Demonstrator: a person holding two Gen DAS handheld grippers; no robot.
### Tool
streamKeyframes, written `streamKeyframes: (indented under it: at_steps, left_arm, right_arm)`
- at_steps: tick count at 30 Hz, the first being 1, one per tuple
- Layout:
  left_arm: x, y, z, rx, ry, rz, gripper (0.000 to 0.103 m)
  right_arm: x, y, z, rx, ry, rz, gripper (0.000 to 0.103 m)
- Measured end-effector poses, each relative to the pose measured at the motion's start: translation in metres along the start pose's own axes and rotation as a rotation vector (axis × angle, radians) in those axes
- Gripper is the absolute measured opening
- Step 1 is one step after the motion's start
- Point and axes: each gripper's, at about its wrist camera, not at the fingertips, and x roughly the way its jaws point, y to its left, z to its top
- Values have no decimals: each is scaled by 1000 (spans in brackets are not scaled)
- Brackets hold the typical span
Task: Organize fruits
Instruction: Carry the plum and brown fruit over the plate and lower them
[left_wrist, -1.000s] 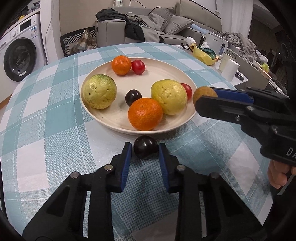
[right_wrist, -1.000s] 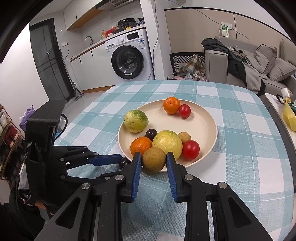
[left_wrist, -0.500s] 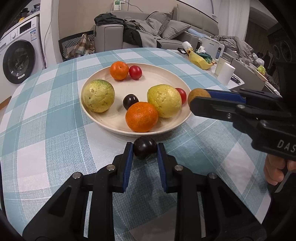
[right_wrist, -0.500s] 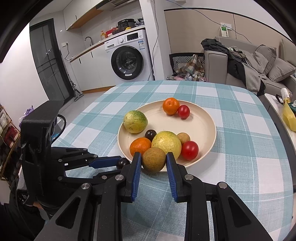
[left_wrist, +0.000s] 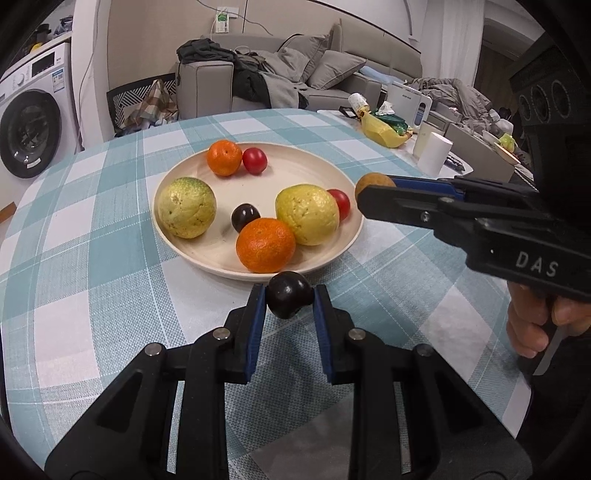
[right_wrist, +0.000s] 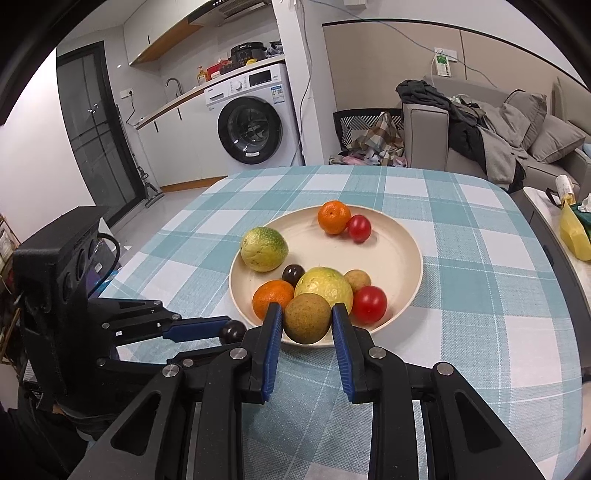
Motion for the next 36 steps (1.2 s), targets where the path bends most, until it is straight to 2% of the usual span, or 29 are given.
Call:
streamKeyframes:
  at_steps: [6, 17, 25, 36]
  left_arm:
    - [-12, 2, 3, -15, -50, 9, 23]
    - [-24, 16, 12, -68, -129, 40, 23]
    - [-26, 24, 14, -88, -155, 69, 23]
    - [-25, 21, 32, -65, -170, 106, 23]
  right_arm:
    - [-10, -8, 3, 32, -66, -26, 28]
    - [0, -21, 1, 53, -59, -55, 28]
    - [1, -32, 0, 106, -74, -34, 28]
    - [8, -37, 6, 164, -70, -41, 28]
